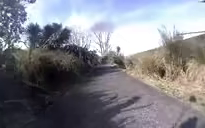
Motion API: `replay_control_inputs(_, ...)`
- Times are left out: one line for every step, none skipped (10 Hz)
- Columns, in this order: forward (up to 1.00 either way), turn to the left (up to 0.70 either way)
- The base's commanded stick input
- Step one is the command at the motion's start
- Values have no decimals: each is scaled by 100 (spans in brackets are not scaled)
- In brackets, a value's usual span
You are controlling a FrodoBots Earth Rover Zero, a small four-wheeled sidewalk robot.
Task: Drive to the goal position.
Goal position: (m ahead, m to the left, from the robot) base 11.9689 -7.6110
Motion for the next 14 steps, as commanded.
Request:
replay_control_inputs(45,0)
replay_control_inputs(45,0)
replay_control_inputs(45,0)
replay_control_inputs(45,0)
replay_control_inputs(45,0)
replay_control_inputs(45,0)
replay_control_inputs(45,0)
replay_control_inputs(45,0)
replay_control_inputs(45,0)
replay_control_inputs(45,0)
replay_control_inputs(45,0)
replay_control_inputs(45,0)
replay_control_inputs(45,0)
replay_control_inputs(45,0)
